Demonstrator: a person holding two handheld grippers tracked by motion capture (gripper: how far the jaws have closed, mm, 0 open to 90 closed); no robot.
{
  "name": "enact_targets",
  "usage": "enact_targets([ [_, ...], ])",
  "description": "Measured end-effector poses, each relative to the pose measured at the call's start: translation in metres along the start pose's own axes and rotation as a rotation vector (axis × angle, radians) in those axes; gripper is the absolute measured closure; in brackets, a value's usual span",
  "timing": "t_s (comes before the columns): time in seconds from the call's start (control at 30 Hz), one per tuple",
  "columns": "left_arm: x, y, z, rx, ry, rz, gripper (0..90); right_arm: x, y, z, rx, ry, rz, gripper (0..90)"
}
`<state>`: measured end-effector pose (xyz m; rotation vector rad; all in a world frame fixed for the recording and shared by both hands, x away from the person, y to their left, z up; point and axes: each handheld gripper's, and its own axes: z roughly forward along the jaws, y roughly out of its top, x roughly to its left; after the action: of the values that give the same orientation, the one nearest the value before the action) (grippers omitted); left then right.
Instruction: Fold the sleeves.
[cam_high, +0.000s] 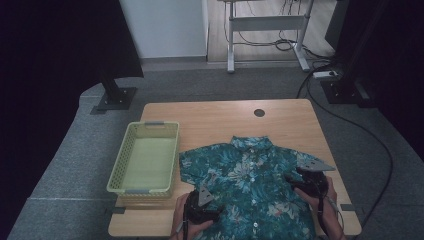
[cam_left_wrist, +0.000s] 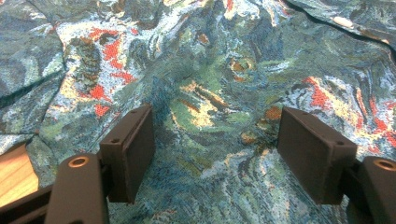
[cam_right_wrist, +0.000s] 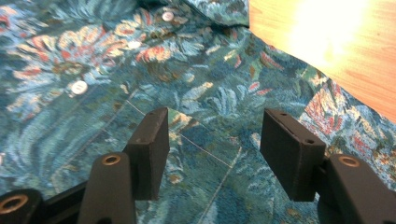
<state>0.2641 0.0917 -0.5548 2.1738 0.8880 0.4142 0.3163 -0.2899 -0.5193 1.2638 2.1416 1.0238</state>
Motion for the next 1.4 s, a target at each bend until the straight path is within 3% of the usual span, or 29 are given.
enact_targets([
  [0.63,0.000,0.000,0.000,-0.001,0.000,0.000,27.1,-0.024,-0.016,0.008,0.042,-0.038,0.056,41.8],
  [1.4,0.000,0.000,0.000,0.000,0.000,0.000,27.1,-0.045,-0.024,-0.001,0.051,-0.085,0.100,41.6],
])
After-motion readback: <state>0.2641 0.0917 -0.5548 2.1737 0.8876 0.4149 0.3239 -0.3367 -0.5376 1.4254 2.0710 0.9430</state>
